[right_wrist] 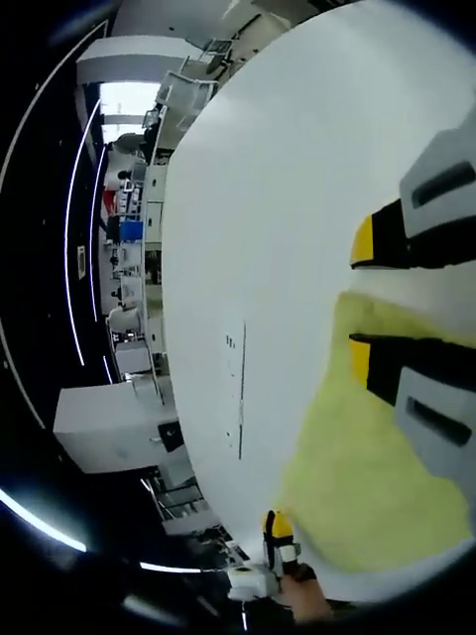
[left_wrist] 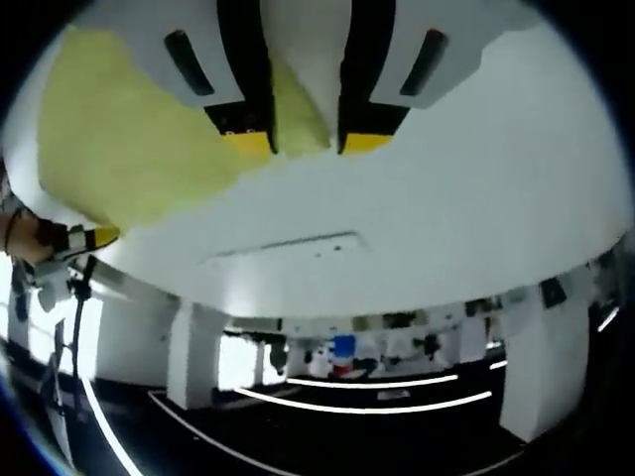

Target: Fold the garment on the visible template until the final outline fits inside the template.

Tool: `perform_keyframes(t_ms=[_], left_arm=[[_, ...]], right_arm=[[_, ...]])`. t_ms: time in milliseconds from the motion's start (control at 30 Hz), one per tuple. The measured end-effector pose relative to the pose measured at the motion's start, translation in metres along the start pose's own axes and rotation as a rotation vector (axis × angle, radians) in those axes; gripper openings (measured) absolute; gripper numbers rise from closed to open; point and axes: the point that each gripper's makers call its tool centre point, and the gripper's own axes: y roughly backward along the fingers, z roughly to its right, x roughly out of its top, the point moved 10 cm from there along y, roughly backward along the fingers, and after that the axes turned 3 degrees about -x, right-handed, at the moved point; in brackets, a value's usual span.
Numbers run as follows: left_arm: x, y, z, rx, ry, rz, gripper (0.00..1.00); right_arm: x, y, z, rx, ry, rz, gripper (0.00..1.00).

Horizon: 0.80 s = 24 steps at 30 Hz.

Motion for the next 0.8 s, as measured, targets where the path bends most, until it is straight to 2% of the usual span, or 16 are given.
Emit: perform_keyframes(t_ms=[100, 200, 233, 300, 500, 667, 800], left_arm=[[0.0, 0.004, -0.004, 0.012, 0.017, 0.001, 0.26], [0.0, 0.009, -0.008, 0.048, 0.06, 0.006, 0.39], [0.001, 0.011, -0.01, 0.054, 0.066, 0.007, 0.44], [0.005, 0.016, -0.01, 0.059, 0.075, 0.009, 0.47], [0.015, 0.032, -0.007, 0.027, 0.081, 0.032, 0.57], [0.024, 0.05, -0.006, -0.01, 0.062, 0.053, 0.66], [0.029, 0.066, 0.004, -0.057, 0.053, 0.072, 0.77]], right_arm=[[0.001, 0.002, -0.002, 0.005, -0.009, 0.003, 0.23], [0.005, 0.006, -0.006, 0.008, -0.03, 0.011, 0.24], [0.006, 0.007, -0.006, 0.011, -0.033, 0.013, 0.27], [0.01, 0.01, -0.009, 0.018, -0.045, 0.014, 0.35], [0.015, 0.022, -0.015, 0.063, -0.082, -0.013, 0.47], [0.016, 0.036, -0.021, 0.096, -0.057, -0.038, 0.61], [0.017, 0.049, -0.028, 0.131, -0.033, -0.05, 0.69]])
